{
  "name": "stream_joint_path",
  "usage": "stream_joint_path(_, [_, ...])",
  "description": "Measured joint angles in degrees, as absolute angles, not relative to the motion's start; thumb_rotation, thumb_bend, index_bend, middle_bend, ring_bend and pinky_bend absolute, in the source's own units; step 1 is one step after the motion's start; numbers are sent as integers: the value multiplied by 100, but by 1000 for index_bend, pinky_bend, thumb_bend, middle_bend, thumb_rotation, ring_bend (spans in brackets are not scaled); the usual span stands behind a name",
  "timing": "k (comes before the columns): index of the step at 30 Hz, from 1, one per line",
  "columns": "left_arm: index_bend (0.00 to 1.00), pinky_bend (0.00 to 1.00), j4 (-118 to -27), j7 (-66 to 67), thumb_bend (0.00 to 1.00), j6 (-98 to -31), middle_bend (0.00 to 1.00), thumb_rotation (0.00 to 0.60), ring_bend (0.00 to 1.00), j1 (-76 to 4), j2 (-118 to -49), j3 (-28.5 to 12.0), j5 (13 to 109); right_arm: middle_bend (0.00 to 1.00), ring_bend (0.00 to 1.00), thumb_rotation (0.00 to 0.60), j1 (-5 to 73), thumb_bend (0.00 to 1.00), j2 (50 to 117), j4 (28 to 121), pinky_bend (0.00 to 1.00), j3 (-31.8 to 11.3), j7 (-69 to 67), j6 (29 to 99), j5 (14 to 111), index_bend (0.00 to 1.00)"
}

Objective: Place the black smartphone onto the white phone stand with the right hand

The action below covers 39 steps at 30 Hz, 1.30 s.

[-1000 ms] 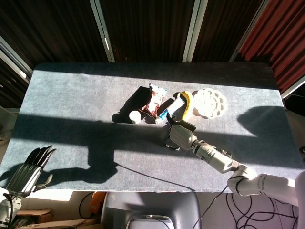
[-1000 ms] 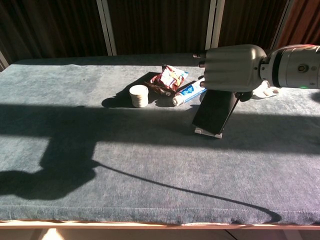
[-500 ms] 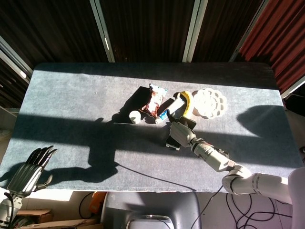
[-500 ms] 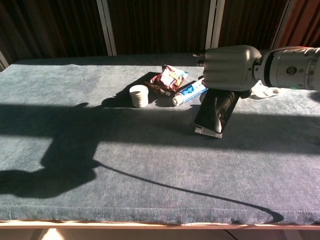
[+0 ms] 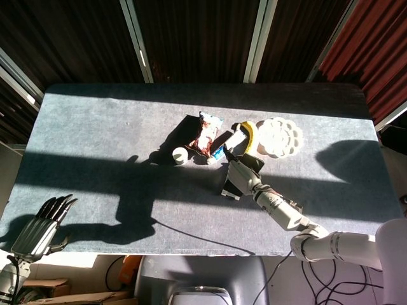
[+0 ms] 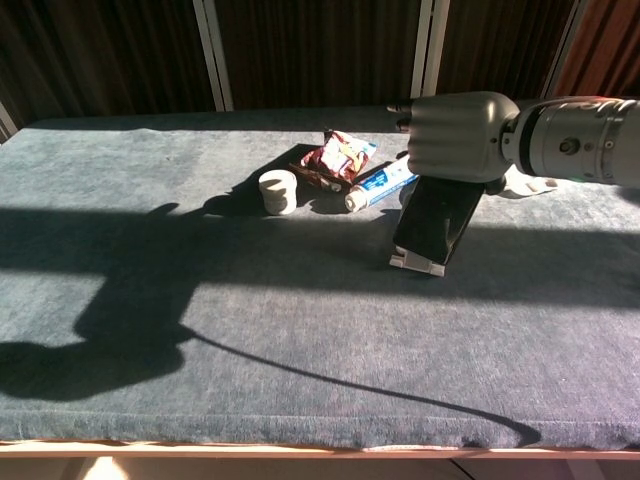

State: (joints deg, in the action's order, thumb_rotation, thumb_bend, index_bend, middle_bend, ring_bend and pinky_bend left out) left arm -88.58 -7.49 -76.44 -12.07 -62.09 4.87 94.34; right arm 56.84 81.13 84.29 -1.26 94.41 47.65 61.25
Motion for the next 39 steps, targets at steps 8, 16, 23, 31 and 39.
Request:
stream_joint_path(8, [0, 0, -8849, -821, 402, -7641, 0, 600, 0, -1220, -6184, 514, 9476, 540, 205, 600, 5880, 268, 8283, 8447, 163, 20, 9834, 5012, 5606, 604])
stream_joint_path(16, [0, 0, -8847, -866, 401, -7637, 0, 600, 0, -1229, -6173, 540, 9508, 509, 193, 600, 6113, 265, 8469, 8440, 163, 193, 10030, 5248, 5241, 435])
stream_joint_path(23, [0, 0, -8845, -871, 401, -7620, 0, 600, 0, -1242, -6171, 546, 9508, 477, 184, 600, 6237, 249, 8516, 8404, 163, 313, 9970, 5352, 5150, 256])
stream_joint_path(31, [0, 0, -8846, -867, 401, -7630, 0, 600, 0, -1240, -6171, 548, 9506, 439, 161, 600, 6283, 239, 8466, 8506, 152, 390, 9863, 5571, 5082, 50])
stream_joint_path(39, [0, 0, -8844, -879, 400, -7673, 0, 600, 0, -1230, -6166, 542, 9509, 306, 104, 600, 6185, 185, 8267, 8965, 102, 382, 9486, 5916, 5093, 0])
